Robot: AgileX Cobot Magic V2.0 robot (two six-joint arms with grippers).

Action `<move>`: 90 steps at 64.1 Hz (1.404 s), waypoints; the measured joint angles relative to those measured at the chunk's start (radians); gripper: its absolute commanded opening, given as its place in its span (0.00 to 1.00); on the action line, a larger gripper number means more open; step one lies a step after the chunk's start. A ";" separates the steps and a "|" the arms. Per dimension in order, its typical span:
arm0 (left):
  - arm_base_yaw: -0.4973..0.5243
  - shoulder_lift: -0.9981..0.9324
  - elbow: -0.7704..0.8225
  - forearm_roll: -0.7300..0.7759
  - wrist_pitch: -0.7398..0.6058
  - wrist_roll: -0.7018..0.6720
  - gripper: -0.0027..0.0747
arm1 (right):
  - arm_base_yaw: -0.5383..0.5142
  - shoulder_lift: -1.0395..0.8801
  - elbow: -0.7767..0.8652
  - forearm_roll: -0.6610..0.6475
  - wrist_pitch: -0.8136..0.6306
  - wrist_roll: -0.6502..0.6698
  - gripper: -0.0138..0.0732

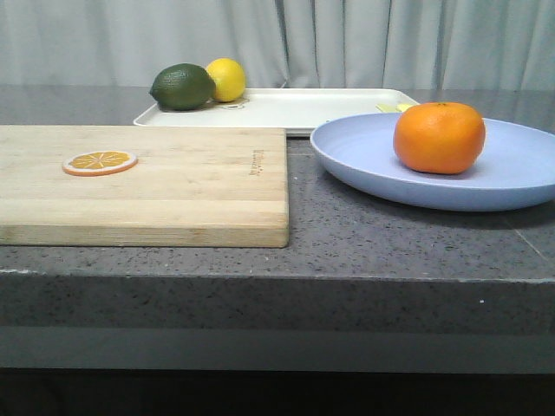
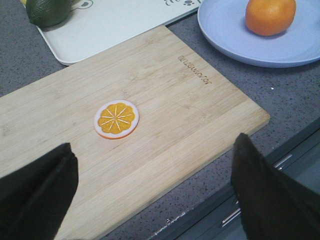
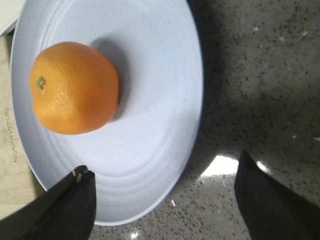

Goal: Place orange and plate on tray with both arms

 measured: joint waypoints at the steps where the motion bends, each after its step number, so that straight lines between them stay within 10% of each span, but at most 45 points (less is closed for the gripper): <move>1: 0.000 0.000 0.000 0.000 0.000 0.000 0.82 | 0.000 0.006 0.000 0.005 -0.004 0.000 0.83; 44: 0.000 0.000 0.000 0.000 -0.006 0.000 0.82 | 0.106 0.164 -0.004 0.056 -0.094 -0.001 0.81; 90: 0.000 0.000 0.000 0.002 -0.006 0.000 0.82 | 0.114 0.184 -0.006 0.061 -0.116 -0.001 0.17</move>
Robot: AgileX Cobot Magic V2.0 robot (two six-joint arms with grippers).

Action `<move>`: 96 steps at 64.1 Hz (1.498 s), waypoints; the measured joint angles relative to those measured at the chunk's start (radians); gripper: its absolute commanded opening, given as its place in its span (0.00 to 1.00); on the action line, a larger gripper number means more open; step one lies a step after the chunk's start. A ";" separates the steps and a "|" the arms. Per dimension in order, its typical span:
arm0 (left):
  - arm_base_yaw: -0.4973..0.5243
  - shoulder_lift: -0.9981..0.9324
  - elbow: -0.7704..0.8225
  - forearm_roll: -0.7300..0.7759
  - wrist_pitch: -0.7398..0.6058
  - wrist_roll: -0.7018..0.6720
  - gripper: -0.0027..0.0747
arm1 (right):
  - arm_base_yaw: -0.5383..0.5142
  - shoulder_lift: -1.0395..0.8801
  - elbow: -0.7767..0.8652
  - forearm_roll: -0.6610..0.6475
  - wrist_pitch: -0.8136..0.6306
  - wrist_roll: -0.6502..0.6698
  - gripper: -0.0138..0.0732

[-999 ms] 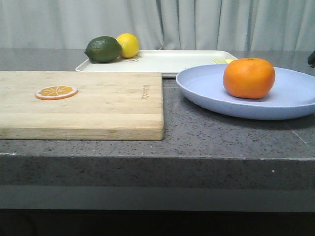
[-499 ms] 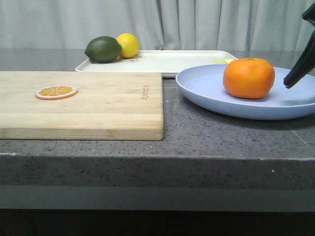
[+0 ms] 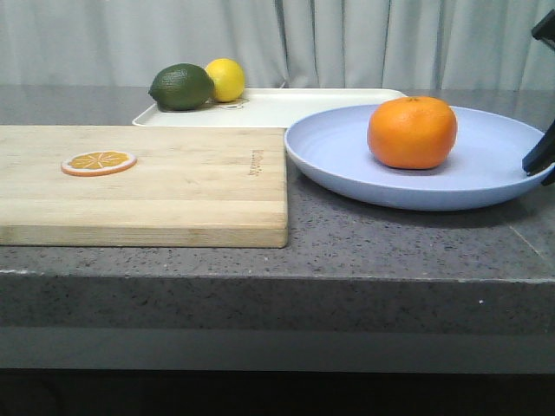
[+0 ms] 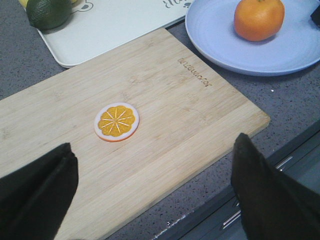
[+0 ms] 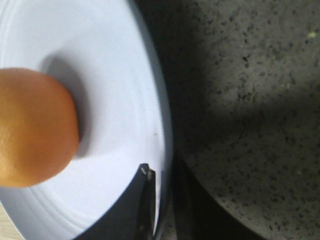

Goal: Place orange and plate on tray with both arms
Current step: 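Move the right gripper to the plate rim and grip the rim, then lift the plate with the orange and carry it onto the white tray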

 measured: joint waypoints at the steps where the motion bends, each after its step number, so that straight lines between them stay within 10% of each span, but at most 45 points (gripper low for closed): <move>1: 0.000 0.000 0.000 0.000 0.000 0.000 0.82 | 0.000 0.000 0.000 0.000 0.000 0.000 0.16; 59: 0.000 0.000 0.000 0.000 0.000 0.000 0.82 | 0.000 0.001 -0.067 -0.027 0.123 -0.002 0.08; 96: 0.000 0.000 0.000 0.000 0.000 0.000 0.82 | 0.171 0.291 -0.669 -0.193 0.153 0.349 0.08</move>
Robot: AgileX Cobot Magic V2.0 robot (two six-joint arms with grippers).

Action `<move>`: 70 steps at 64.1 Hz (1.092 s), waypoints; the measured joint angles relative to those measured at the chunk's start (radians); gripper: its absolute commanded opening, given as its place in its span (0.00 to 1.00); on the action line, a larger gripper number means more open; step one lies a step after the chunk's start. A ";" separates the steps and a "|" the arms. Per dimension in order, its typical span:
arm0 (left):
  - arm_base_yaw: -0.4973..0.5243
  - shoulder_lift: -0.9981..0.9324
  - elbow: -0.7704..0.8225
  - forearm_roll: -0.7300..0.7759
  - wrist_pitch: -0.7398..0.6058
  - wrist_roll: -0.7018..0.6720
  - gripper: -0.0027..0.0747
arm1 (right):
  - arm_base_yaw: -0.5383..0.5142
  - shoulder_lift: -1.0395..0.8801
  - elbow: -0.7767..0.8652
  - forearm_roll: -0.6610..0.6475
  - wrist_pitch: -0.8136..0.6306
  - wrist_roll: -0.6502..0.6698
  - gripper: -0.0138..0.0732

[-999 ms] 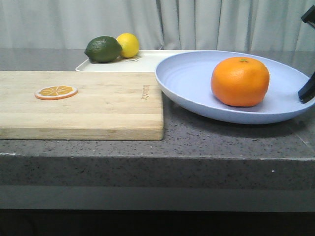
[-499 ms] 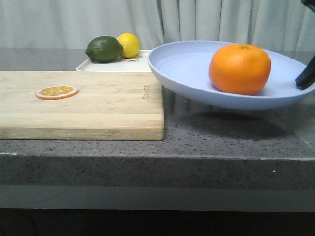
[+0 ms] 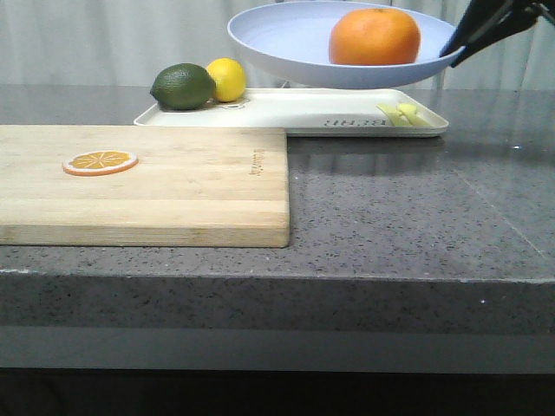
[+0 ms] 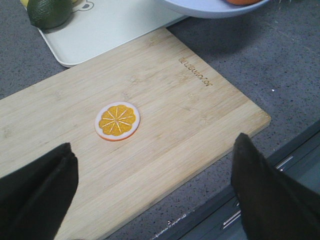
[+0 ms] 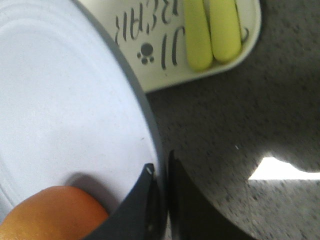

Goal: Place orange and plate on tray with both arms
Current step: 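Lift the plate with the orange and carry it onto the white tray, then set the plate down on the tray, open and raise the right gripper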

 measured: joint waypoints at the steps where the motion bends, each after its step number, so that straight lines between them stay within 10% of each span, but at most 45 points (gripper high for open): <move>1: 0.000 0.000 0.000 0.000 0.000 0.000 0.82 | 0.004 0.014 -0.019 -0.003 0.000 0.013 0.08; 31: 0.000 0.000 0.000 0.000 0.000 0.000 0.82 | 0.076 0.456 -0.537 -0.155 0.082 0.381 0.08; 70: 0.000 0.000 0.000 0.000 0.000 0.000 0.82 | 0.076 0.501 -0.580 -0.162 0.095 0.408 0.09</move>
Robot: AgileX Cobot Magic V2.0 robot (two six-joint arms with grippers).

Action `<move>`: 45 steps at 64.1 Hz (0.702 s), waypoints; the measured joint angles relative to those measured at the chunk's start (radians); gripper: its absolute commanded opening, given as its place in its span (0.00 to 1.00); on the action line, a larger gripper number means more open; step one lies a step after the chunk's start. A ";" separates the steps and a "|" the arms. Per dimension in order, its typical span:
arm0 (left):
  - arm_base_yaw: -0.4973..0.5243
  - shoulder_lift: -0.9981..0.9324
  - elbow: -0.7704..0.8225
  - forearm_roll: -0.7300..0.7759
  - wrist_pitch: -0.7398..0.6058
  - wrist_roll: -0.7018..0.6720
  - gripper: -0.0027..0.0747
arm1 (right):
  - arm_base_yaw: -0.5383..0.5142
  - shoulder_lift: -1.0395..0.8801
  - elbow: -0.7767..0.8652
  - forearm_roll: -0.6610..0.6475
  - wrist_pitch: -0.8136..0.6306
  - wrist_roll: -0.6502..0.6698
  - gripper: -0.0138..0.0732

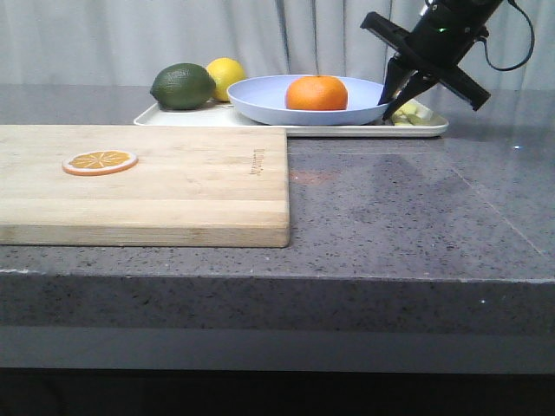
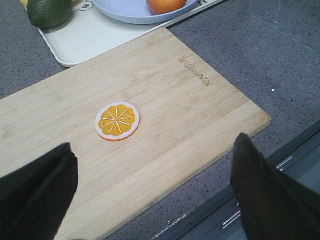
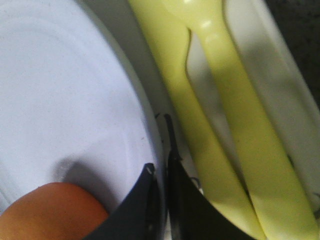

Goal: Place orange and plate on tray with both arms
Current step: 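Set the plate down on the tray, open and raise the right gripper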

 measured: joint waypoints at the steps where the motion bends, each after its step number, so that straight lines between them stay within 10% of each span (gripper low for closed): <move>1: 0.000 0.000 0.000 0.000 0.000 0.000 0.82 | 0.000 0.000 0.000 0.000 0.000 0.000 0.10; 22: 0.000 0.000 0.000 0.000 0.000 0.000 0.82 | 0.000 0.000 -0.002 0.006 -0.003 -0.045 0.33; 45: 0.000 0.000 0.000 0.000 0.000 0.000 0.82 | 0.000 0.000 -0.004 0.010 0.000 -0.049 0.34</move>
